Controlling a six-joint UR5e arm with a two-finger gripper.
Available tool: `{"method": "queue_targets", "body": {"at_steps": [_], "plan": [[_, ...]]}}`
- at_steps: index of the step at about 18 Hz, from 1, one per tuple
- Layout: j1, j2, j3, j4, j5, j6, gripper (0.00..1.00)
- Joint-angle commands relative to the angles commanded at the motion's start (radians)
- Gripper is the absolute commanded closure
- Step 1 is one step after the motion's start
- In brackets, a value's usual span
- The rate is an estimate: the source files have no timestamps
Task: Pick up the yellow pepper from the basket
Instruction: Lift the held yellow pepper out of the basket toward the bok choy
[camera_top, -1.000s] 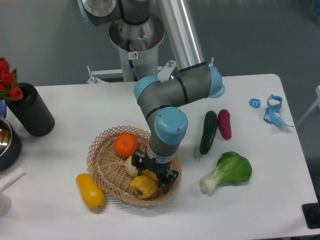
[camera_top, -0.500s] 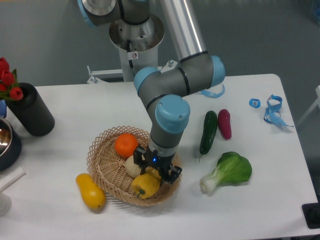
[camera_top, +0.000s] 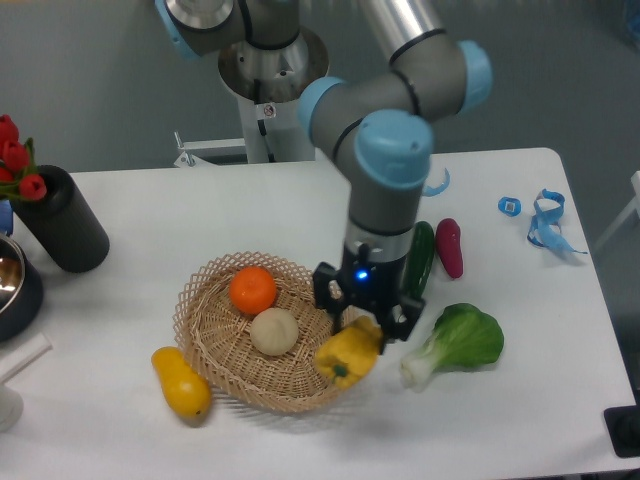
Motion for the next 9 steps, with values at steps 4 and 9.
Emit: {"method": "queue_targets", "body": {"at_steps": [4,9], "plan": [[0.077,0.000,0.005,-0.002,-0.012,0.081,0.63],[0.137,0.002,0.000,-0.009,-0.026,0.128,0.63]]}}
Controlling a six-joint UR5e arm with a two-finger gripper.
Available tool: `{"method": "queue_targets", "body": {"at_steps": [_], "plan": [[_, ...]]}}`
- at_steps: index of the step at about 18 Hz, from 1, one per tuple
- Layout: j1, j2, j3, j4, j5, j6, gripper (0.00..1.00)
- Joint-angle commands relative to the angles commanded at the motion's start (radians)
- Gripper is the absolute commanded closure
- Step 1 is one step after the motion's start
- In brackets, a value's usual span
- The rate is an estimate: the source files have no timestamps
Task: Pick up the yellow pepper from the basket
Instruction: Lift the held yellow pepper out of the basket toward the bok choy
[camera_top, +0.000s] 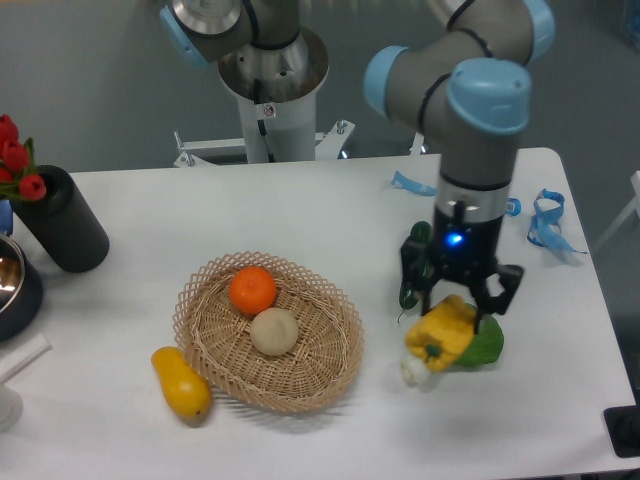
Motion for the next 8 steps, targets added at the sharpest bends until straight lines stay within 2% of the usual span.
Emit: {"method": "queue_targets", "body": {"at_steps": [8], "plan": [[0.003,0.014,-0.002,0.001,-0.015,0.000,0.63]]}}
